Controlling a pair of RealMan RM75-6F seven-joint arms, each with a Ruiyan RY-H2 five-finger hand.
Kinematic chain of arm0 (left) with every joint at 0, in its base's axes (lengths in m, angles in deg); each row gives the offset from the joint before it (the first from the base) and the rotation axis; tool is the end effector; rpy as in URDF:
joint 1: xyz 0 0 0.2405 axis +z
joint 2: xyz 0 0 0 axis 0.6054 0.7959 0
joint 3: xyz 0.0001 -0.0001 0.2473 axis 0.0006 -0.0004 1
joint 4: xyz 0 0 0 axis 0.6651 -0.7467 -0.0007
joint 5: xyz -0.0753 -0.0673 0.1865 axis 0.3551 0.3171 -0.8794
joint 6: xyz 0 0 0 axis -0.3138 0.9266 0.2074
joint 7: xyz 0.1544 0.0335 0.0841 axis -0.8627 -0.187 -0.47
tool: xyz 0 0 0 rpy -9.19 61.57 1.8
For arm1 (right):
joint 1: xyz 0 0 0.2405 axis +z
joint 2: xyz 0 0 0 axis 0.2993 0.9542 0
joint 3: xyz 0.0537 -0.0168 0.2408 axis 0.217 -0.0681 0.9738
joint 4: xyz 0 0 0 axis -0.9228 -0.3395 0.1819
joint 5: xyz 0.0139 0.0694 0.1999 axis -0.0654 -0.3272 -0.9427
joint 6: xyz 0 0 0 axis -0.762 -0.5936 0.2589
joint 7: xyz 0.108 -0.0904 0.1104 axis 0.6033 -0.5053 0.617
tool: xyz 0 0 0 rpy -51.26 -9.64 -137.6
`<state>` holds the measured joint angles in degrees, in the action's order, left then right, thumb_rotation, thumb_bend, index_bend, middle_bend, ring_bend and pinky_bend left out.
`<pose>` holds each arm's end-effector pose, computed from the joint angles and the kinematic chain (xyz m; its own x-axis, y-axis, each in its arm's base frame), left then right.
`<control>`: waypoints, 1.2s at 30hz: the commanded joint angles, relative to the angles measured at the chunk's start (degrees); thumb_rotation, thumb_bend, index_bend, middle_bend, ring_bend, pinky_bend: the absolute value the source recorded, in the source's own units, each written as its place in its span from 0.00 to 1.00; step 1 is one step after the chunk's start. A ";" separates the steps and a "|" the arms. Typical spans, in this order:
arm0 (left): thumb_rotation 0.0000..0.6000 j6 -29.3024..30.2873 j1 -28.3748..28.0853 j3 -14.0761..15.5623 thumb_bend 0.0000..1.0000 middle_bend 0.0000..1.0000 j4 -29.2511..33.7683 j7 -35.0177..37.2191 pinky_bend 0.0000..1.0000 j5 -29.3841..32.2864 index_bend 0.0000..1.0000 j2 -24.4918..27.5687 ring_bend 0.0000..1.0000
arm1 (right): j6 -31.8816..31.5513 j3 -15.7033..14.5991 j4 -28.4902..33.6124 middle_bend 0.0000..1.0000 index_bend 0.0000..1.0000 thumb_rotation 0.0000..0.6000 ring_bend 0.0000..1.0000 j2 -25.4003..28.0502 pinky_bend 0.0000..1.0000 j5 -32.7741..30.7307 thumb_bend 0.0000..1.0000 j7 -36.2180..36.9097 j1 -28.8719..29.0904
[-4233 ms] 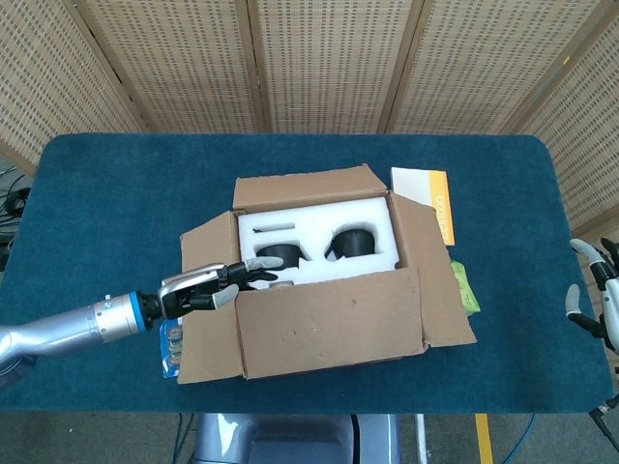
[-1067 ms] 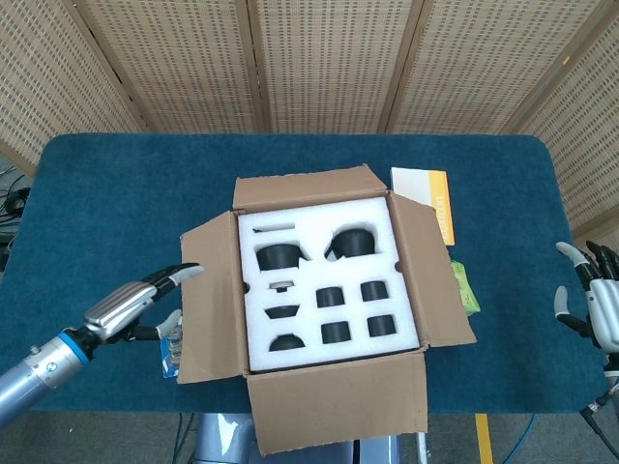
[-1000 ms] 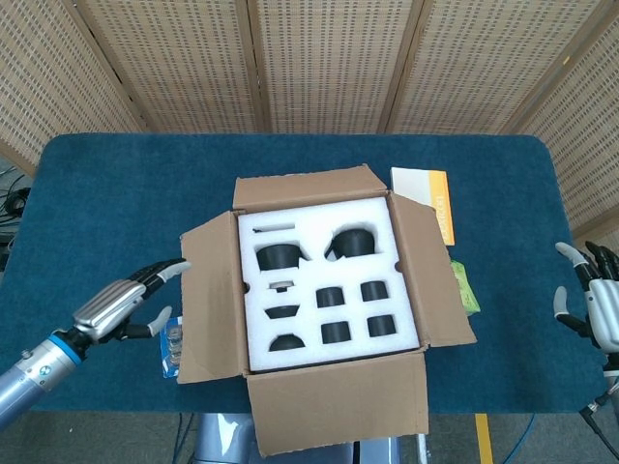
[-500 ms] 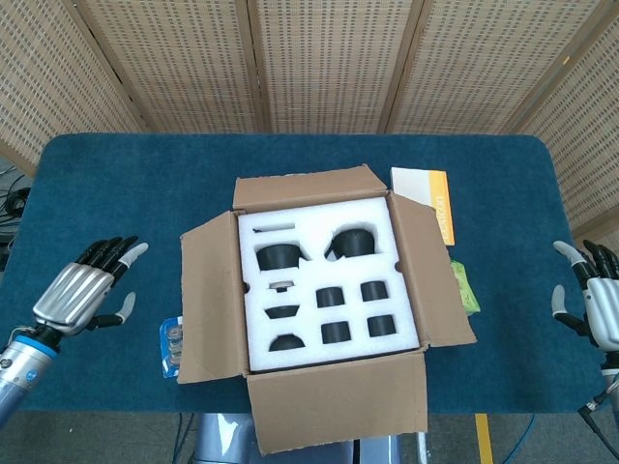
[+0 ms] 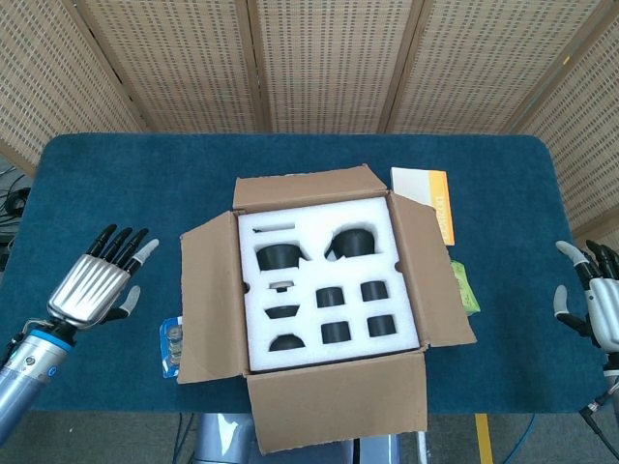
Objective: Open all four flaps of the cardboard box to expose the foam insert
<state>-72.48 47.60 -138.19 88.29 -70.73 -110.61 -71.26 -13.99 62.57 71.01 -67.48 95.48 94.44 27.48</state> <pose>-0.1735 0.2940 0.1350 0.8128 0.0815 0.5769 0.5614 -0.3740 -0.7382 -0.2999 -0.2662 0.2105 0.2805 0.0289 0.9594 -0.9595 0.0370 0.2794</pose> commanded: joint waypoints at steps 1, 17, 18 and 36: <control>0.58 7.16 -2.58 6.24 0.57 0.00 -0.99 3.96 0.00 -5.93 0.00 2.42 0.00 | 0.08 0.01 0.07 0.21 0.12 1.00 0.00 0.02 0.00 0.00 0.67 -0.07 0.07; 0.58 39.90 -11.98 27.72 0.47 0.00 -15.58 34.55 0.00 -25.20 0.00 1.82 0.00 | 0.90 0.04 -0.32 0.20 0.12 1.00 0.00 -0.62 0.00 -0.22 0.67 -0.23 0.67; 0.57 41.93 -12.49 28.95 0.46 0.00 -16.90 37.27 0.00 -25.35 0.00 1.20 0.00 | 1.07 -0.01 -0.39 0.20 0.12 1.00 0.00 -0.68 0.00 -0.30 0.67 -0.21 0.72; 0.58 60.31 -9.99 41.10 0.39 0.00 -22.60 43.52 0.00 -20.71 0.00 1.15 0.00 | 2.22 -0.73 0.61 0.17 0.10 1.00 0.00 -1.62 0.00 -1.45 0.67 -5.14 1.22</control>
<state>-13.72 36.58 -98.10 65.46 -26.15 -131.95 -70.48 -11.75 61.94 71.09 -68.78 94.68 91.11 28.65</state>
